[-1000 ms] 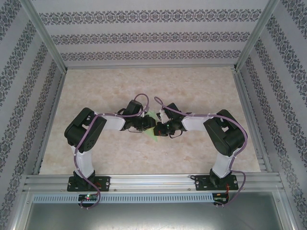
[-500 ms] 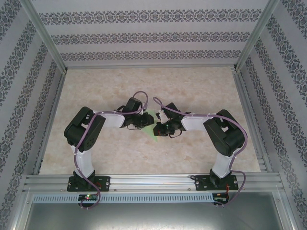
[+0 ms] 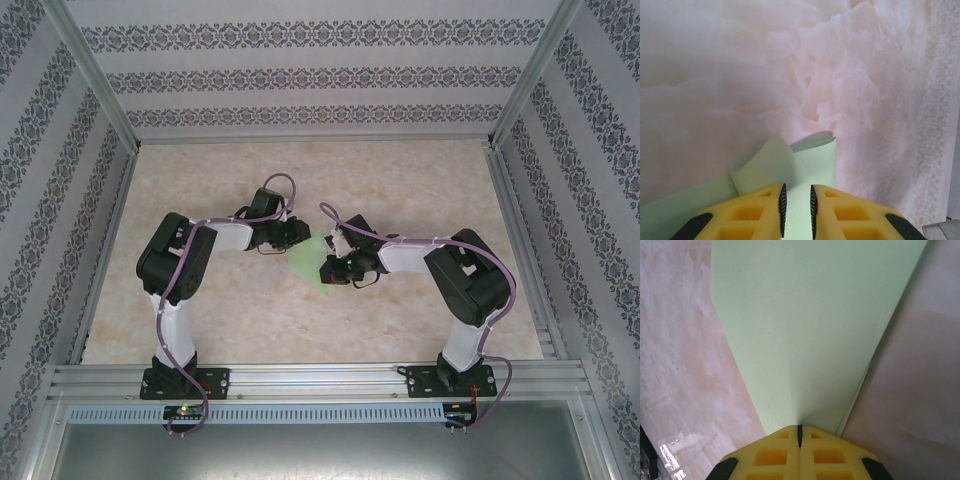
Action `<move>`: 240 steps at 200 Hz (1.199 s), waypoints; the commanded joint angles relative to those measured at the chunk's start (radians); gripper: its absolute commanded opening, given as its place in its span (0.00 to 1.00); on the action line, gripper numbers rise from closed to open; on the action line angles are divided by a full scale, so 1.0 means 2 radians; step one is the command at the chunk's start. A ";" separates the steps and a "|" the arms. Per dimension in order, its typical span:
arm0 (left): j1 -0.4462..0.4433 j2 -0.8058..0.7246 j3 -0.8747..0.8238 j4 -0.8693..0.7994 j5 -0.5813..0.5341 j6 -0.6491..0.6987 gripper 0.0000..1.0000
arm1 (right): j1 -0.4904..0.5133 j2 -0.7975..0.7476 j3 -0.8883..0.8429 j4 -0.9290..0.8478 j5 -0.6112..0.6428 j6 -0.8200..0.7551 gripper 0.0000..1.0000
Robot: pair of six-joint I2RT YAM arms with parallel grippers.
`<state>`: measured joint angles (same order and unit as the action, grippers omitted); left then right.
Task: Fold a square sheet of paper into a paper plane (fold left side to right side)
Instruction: Fourth fold the wing at the center of the table.
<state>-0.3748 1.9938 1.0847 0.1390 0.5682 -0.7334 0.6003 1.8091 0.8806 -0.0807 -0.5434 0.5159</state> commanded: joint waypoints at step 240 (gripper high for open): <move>0.065 -0.187 -0.121 0.008 -0.010 0.003 0.43 | -0.015 -0.133 -0.038 0.038 0.051 0.002 0.34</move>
<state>-0.1928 1.6932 0.9565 0.0761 0.5449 -0.6731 0.6037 1.6573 0.8413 -0.0654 -0.4889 0.5179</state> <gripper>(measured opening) 0.422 0.277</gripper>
